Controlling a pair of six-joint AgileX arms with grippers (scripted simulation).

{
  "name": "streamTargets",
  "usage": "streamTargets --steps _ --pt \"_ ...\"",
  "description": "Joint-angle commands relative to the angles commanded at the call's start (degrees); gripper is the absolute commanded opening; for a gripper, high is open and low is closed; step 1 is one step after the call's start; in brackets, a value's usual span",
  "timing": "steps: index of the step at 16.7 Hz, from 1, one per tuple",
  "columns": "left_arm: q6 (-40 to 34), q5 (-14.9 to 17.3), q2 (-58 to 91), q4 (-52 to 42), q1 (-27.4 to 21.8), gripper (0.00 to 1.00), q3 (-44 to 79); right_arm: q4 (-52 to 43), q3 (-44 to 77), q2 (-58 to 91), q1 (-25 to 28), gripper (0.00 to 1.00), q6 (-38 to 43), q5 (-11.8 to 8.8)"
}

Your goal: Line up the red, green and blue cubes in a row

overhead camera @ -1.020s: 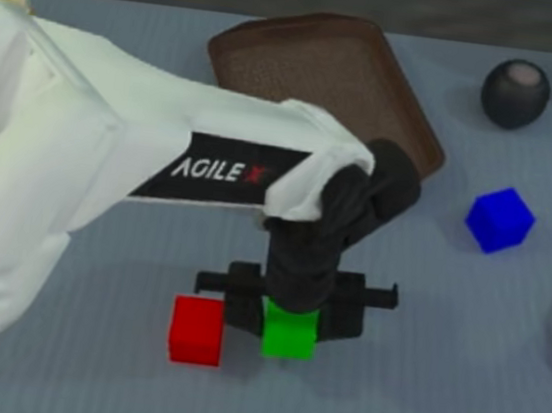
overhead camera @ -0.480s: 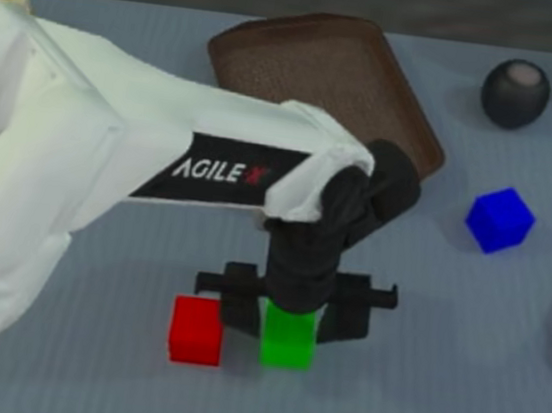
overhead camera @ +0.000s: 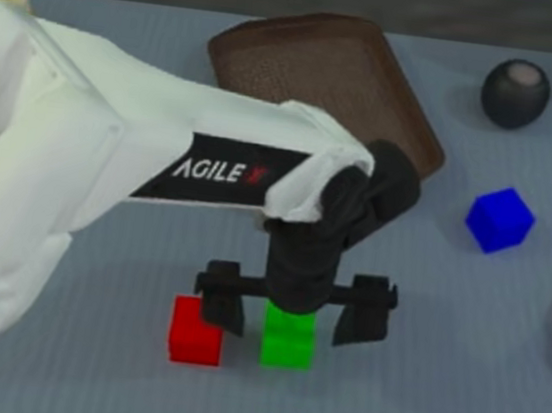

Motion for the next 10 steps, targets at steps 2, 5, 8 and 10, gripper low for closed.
streamTargets --steps 2,5,8,10 --pt "0.0 0.0 0.0 0.0 0.0 1.0 0.0 0.0 0.0 0.0 0.0 1.0 0.0 0.0" --pt "-0.1 0.0 -0.4 -1.0 0.1 1.0 0.8 0.0 0.0 0.0 0.0 1.0 0.0 0.0" --pt "-0.4 0.0 -2.3 -6.5 0.6 1.0 4.2 0.0 0.0 0.0 0.0 1.0 0.0 0.0" --pt "-0.4 0.0 -3.8 -11.0 0.8 1.0 6.7 0.0 0.0 0.0 0.0 1.0 0.0 0.0"
